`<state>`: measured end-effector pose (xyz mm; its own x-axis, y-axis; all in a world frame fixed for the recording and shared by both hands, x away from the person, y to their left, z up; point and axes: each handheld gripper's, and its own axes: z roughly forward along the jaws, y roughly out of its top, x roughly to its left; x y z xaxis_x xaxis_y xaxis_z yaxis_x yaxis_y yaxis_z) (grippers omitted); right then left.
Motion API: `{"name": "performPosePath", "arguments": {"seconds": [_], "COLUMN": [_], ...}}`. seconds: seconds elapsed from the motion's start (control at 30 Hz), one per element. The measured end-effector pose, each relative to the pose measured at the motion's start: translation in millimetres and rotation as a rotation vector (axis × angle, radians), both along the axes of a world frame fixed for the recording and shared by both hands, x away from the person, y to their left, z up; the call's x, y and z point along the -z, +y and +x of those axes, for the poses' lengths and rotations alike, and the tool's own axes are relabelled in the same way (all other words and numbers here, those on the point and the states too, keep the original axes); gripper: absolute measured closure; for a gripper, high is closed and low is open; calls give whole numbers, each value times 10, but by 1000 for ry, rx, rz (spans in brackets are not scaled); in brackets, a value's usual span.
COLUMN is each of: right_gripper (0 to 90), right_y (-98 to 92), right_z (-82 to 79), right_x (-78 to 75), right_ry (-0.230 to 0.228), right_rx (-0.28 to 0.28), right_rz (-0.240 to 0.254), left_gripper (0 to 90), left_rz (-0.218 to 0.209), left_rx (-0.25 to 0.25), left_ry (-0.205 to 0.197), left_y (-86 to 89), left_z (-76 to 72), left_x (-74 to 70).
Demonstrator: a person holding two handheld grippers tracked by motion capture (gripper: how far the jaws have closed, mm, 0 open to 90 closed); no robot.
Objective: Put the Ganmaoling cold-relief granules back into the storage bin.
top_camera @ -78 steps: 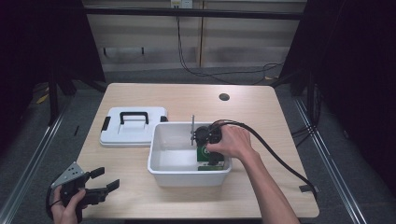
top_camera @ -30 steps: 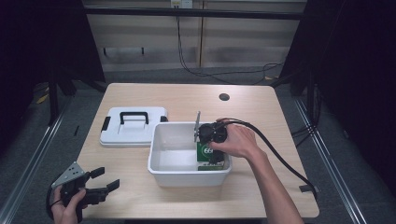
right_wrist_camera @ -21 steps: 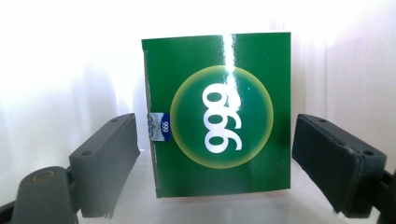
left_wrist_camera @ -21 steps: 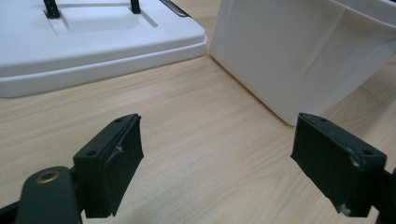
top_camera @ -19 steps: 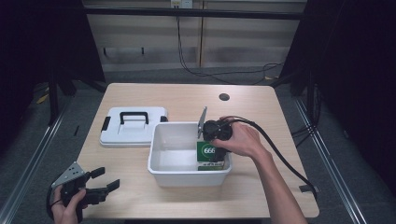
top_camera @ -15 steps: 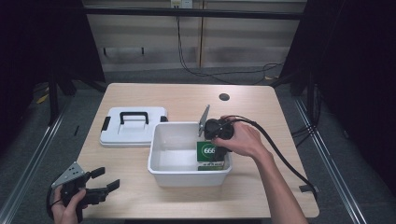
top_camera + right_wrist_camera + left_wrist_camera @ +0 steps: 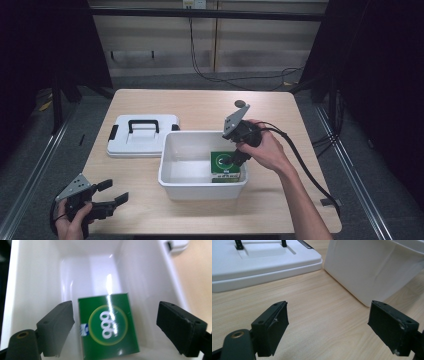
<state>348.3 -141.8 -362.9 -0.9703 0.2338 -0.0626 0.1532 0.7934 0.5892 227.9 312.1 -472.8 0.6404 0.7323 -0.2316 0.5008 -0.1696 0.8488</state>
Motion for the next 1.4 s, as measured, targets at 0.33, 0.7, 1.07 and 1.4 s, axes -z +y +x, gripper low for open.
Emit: {"name": "performPosePath", "arguments": {"seconds": [0.33,0.7,1.07,1.4], "right_gripper": [134,132,119,108], "right_y": [-239,-505,-863,-1226], "right_z": [-153,-302,-477,-693], "right_x": [41,-15,43,102], "right_ry": [-72,-98,-122,-142], "right_rx": [54,134,266,349], "right_rz": [142,292,369,402], "left_gripper": [159,159,159,159], "left_rz": [5,5,5,9], "left_rx": [1,-3,-8,-10], "left_ry": [1,1,0,1], "left_y": [-8,-1,6,4], "left_z": [6,3,1,-2], "left_x": [1,1,0,-1]}}
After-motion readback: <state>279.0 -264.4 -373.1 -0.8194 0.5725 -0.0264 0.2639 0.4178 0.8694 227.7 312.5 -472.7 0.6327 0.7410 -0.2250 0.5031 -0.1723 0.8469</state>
